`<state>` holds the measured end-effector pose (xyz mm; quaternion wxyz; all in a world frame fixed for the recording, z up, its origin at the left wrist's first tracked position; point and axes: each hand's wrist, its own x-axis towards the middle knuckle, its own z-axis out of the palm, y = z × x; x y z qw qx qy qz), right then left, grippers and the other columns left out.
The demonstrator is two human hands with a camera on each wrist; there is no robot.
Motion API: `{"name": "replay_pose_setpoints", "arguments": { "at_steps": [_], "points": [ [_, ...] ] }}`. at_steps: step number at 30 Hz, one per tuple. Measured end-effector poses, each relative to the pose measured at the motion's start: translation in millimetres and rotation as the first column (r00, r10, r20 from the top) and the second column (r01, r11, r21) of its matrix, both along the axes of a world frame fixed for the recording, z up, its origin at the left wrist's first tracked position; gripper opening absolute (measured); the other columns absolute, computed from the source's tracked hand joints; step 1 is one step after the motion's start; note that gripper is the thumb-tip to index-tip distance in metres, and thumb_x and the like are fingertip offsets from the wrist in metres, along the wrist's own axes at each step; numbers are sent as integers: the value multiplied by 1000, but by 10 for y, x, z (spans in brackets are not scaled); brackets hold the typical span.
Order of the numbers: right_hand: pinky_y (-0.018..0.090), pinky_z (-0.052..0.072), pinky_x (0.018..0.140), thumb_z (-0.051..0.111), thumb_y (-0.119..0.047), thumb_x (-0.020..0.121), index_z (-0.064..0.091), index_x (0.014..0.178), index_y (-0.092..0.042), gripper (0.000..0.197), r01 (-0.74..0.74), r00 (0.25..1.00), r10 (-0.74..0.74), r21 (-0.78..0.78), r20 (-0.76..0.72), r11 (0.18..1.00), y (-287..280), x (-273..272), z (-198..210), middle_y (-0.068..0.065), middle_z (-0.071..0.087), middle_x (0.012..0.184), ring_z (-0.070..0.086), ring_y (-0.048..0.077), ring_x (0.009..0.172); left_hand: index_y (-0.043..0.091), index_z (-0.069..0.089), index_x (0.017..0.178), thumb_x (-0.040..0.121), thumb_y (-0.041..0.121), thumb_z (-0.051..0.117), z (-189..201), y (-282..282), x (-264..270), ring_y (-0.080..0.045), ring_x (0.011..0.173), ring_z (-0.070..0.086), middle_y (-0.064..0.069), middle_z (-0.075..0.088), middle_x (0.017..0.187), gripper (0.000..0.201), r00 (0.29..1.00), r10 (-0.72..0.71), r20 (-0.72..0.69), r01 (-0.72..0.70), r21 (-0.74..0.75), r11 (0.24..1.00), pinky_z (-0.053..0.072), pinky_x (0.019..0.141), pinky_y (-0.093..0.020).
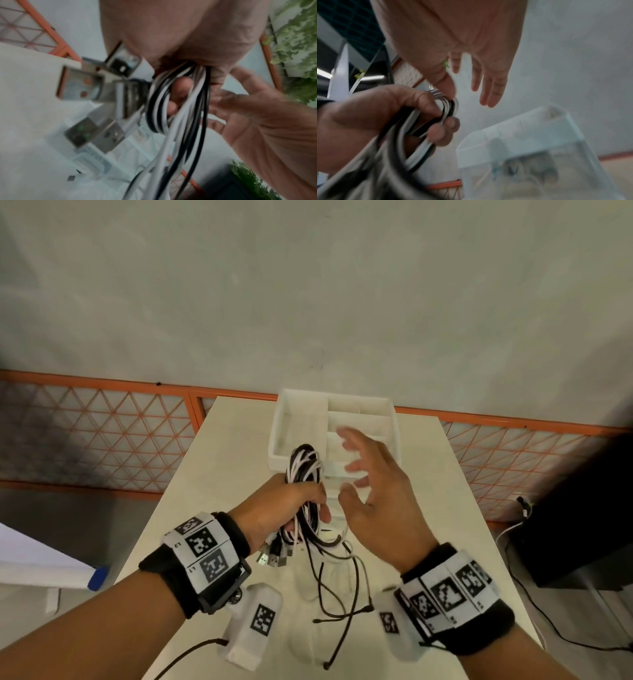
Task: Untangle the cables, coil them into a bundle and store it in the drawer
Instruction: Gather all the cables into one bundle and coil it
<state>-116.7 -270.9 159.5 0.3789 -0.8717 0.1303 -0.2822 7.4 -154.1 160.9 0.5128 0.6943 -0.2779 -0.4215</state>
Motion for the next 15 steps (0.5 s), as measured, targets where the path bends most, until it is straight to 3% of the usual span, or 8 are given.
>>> {"name": "replay_pose_setpoints", "arguments": {
  "at_steps": [2, 4, 7, 9, 13, 15],
  "points": [
    [13, 44, 101, 64, -3, 88, 42, 147, -40, 73, -138, 987, 127, -108, -101, 984, -60, 44, 74, -11, 47, 146, 47, -1, 129, 9, 71, 75, 79, 20, 59, -4, -17, -23, -20, 67, 56, -2, 70, 72, 17, 991, -117, 59, 115, 22, 993, 44, 61, -33],
    [15, 45, 103, 65, 1, 86, 59, 139, -30, 62, -177, 982, 162, -169, -99, 970, -80, 91, 100, -5, 61, 138, 55, 2, 125, 12, 71, 75, 72, 20, 59, -11, -35, -49, -19, 77, 60, 2, 70, 74, 14, 980, -175, 99, 171, 50, 984, 46, 74, -35],
    [14, 53, 87, 59, 4, 85, 70, 125, -22, 49, -97, 994, 87, -151, -71, 984, -63, 107, 86, -3, 77, 110, 68, 1, 96, 3, 67, 78, 72, 11, 67, -30, -43, -59, -17, 70, 56, -1, 61, 71, 10, 979, -160, 126, 150, 83, 985, 44, 69, -32],
    [7, 50, 72, 56, 5, 86, 72, 121, -21, 47, -56, 997, 48, -129, -62, 990, -48, 105, 58, -2, 79, 98, 66, -6, 76, -4, 61, 84, 71, 7, 72, -47, -47, -68, -18, 67, 52, -6, 55, 71, 19, 980, -135, 147, 126, 72, 989, 43, 66, -32],
    [11, 54, 70, 51, 6, 84, 73, 119, -21, 49, -17, 1000, 14, -96, -27, 995, 5, 102, 59, 0, 78, 92, 70, 6, 77, -5, 61, 91, 76, 6, 74, -68, -40, -85, -17, 67, 51, -8, 57, 73, 22, 979, -128, 159, 132, -17, 991, 42, 65, -32],
    [9, 52, 65, 52, 7, 85, 74, 119, -20, 49, 18, 1000, -18, -28, -13, 999, 20, 105, 83, -1, 78, 90, 70, 4, 72, -3, 64, 87, 77, 4, 71, -73, -49, -92, -15, 64, 53, -6, 60, 70, 14, 976, -90, 196, 101, -44, 994, 43, 64, -32]
  ]
}}
